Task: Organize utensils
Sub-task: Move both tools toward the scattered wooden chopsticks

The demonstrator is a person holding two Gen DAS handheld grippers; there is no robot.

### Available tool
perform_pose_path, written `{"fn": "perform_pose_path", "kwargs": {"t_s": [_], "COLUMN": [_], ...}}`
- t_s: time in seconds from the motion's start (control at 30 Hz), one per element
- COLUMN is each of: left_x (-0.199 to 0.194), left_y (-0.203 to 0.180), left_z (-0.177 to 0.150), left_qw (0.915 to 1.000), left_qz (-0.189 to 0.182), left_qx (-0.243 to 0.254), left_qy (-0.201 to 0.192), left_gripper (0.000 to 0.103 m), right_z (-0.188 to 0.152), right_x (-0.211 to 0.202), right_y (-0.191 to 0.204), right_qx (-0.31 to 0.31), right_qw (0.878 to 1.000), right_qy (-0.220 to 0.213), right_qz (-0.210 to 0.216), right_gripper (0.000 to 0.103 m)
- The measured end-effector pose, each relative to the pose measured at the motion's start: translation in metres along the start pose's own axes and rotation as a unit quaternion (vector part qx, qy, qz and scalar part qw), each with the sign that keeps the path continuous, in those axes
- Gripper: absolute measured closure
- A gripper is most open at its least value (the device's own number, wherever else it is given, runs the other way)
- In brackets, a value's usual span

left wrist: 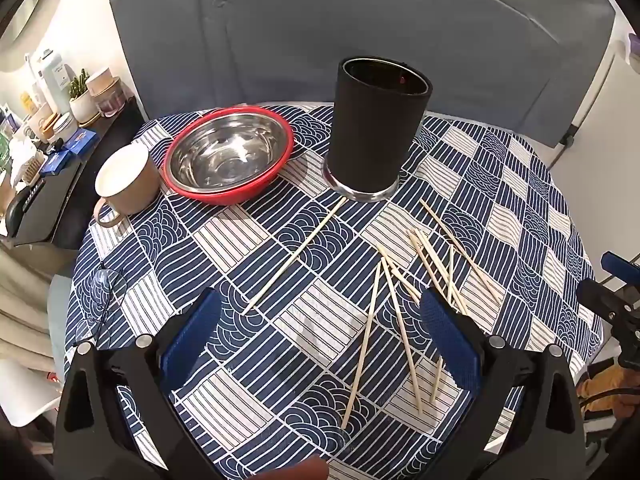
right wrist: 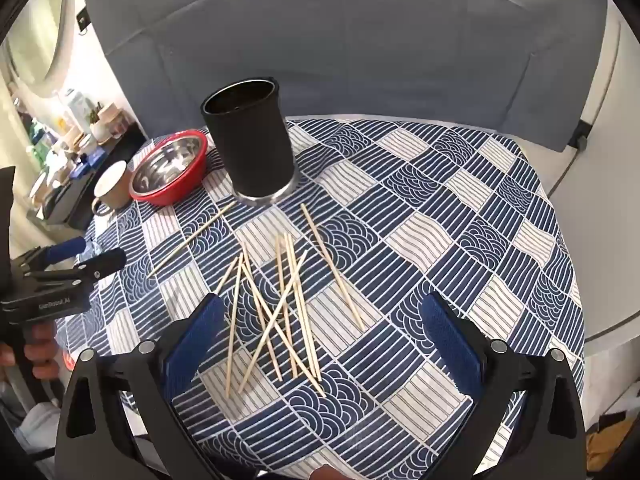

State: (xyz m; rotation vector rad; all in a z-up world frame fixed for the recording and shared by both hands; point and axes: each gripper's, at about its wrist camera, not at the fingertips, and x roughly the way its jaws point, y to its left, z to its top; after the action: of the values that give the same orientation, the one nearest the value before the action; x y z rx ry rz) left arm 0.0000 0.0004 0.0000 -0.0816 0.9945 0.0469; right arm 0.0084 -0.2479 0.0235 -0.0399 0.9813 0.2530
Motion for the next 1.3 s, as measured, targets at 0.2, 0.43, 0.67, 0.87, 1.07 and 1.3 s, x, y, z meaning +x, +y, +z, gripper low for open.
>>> {"fn": "perform_pose_path", "kwargs": {"t_s": [0.2,0.43,0.67,0.87,1.07,1.3], "left_x": [0.001,0.001,0.003,0.004,0.004,0.005], "left_y": [0.001,0.002,-0.001,-0.003,-0.006,-0.004], "left_z": [-0.001,0.0,-0.003,-0.003,-0.003,-0.003], "left_qw": [1.0,0.9999,0.9999,0.9999,0.9996,0.9997], "left_qz": [-0.003,-0.012,-0.008,-0.003,-0.014,-0.01], "left_qx": [-0.004,-0.007,0.003,0.011,0.015,0.012], "left_qy": [0.002,0.005,0.008,0.011,0.017,0.02], "left_gripper": [0.006,0.006,0.006,0.006,0.006,0.006], "right_z": [0.0,-0.002,-0.001,-0.002,0.0,-0.001], "right_x": [0.0,0.0,0.004,0.004,0.004,0.008], "right_y": [0.004,0.009,0.007,0.008,0.008,0.004], "right_qx": [-0.006,-0.022,-0.023,-0.026,-0.033,-0.036], "right_qw": [1.0,1.0,1.0,0.999,0.999,0.999], "right_qy": [0.002,-0.005,0.002,0.002,0.0,0.005], "right_qz": [-0.013,-0.022,-0.02,-0.02,-0.025,-0.031], "right_gripper": [0.008,0.008,0.008,0.008,0.008,0.008]}}
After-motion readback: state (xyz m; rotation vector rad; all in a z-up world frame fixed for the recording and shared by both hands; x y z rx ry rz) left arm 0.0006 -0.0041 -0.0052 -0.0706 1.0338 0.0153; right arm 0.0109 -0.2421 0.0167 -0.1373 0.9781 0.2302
